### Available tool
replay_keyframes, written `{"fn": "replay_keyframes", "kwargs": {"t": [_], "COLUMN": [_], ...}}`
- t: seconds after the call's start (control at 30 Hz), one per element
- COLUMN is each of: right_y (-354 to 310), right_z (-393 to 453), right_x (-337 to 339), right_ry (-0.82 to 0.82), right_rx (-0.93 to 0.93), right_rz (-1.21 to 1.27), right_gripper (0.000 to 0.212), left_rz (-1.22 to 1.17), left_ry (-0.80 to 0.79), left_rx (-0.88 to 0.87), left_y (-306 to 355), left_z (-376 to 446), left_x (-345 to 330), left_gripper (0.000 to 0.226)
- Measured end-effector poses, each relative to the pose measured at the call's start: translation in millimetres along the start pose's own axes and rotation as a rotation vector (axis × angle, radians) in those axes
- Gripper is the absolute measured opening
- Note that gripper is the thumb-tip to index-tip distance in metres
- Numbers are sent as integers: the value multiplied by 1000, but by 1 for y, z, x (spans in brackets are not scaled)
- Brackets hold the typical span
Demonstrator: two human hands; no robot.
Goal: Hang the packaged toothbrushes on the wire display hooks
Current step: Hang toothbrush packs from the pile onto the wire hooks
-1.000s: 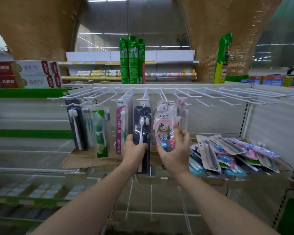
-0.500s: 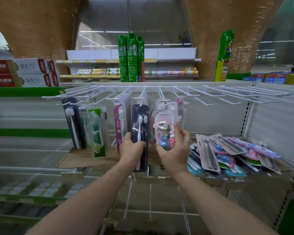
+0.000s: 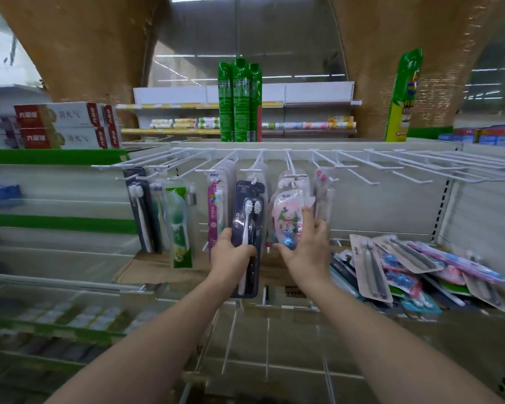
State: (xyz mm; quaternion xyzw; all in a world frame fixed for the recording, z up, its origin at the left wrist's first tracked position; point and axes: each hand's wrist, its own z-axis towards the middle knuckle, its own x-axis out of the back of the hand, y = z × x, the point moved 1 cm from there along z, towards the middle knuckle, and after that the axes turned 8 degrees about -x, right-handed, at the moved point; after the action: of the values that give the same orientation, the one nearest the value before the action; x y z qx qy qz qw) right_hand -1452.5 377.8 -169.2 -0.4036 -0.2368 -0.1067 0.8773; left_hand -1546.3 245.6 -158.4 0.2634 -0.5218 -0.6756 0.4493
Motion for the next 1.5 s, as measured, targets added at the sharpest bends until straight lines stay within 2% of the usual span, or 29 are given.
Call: {"fn": "replay_keyframes", "kwargs": {"t": [0.17, 0.47, 0.67, 0.87, 1.03, 1.33, 1.5], "right_y": [-6, 6, 9, -20, -61, -125, -153], "right_z": [12, 4, -20, -52, -88, -145, -166], "right_x": [-6, -9, 2, 5, -2, -26, -43], "right_ry": [-61, -107, -108, -67, -81, -103, -190], "right_rx": [-92, -93, -124, -179, -180, -115, -74], "right_rz": [-34, -66, -151, -214, -240, -297, -347], "right_gripper": [104, 119, 81, 73, 51, 49, 43], "left_rz": [-3, 73, 46, 39, 41, -21, -98], "left_ry": [-3, -4, -41, -114, -153, -175, -150], "left_rx": [13, 41, 21, -17, -39, -47, -26], "left_y": [-4, -7, -10, -13, -12, -21, -29], "left_z": [1, 1, -1, -14, -23, -43, -48], "left_x": [3, -1, 0, 36, 86, 173, 212], "left_gripper": [41, 36, 39, 40, 40, 31, 29]}}
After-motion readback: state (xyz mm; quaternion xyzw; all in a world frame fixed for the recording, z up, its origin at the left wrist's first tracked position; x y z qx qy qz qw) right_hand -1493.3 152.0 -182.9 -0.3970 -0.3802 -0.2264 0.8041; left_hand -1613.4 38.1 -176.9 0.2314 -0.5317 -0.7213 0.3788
